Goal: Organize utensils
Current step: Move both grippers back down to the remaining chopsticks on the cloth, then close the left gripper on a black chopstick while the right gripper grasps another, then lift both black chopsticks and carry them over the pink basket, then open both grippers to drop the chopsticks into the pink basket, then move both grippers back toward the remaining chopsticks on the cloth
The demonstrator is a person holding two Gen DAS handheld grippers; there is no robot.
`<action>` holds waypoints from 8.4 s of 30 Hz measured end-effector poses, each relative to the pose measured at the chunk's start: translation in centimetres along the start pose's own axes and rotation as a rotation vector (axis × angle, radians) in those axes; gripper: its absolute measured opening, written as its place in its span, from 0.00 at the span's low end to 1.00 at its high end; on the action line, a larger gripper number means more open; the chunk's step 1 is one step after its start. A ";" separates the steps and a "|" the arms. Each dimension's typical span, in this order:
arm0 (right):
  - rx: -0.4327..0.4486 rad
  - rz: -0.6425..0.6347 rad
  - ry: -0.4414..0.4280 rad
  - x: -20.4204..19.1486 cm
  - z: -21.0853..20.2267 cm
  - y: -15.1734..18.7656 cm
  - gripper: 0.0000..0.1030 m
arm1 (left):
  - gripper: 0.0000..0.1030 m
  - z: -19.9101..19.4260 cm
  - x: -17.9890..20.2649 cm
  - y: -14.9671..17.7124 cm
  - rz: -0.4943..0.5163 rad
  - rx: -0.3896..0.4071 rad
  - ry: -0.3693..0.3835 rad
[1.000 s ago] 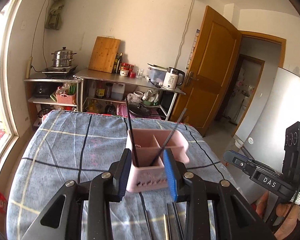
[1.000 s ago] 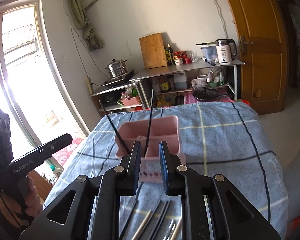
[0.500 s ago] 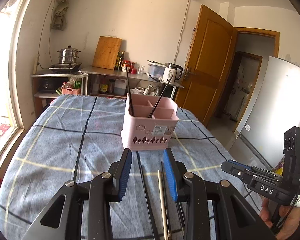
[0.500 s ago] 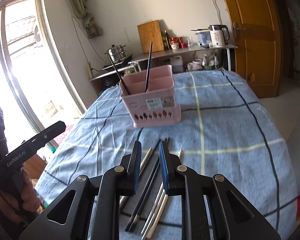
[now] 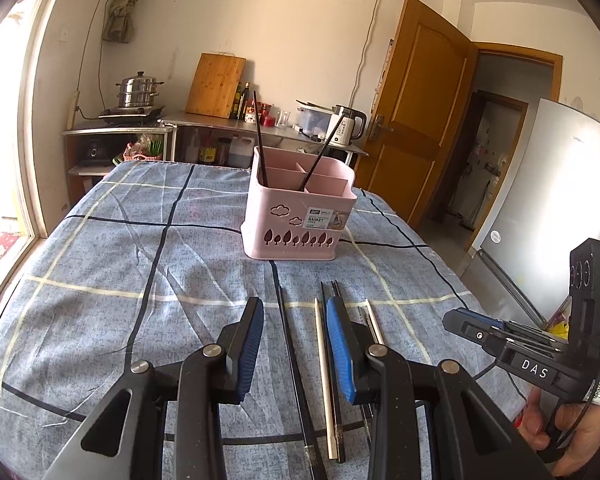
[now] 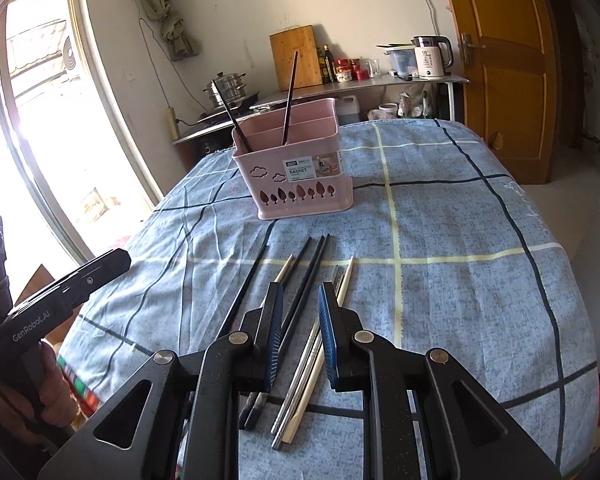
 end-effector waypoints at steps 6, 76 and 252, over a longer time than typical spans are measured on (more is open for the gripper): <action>-0.013 -0.003 0.004 -0.3 0.9 0.2 0.18 | 0.32 1.4 -0.6 0.5 -0.003 -0.033 -0.012; -0.166 0.003 0.039 -1.7 10.5 -6.3 0.05 | 0.04 12.3 -2.1 -3.0 0.021 -0.289 -0.089; -0.161 0.083 0.060 3.3 8.8 -0.4 0.14 | 0.30 14.3 -1.1 1.4 0.026 -0.289 0.010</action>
Point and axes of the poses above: each gripper's, at about its wrist camera, not at the fingertips, and z roughly the way its jaws point, x to its right, y to its underside, the point moved 6 cm from there along z, roughly the way its jaws point, and after that the axes turned 10 degrees about y, right-handed, at the moved point
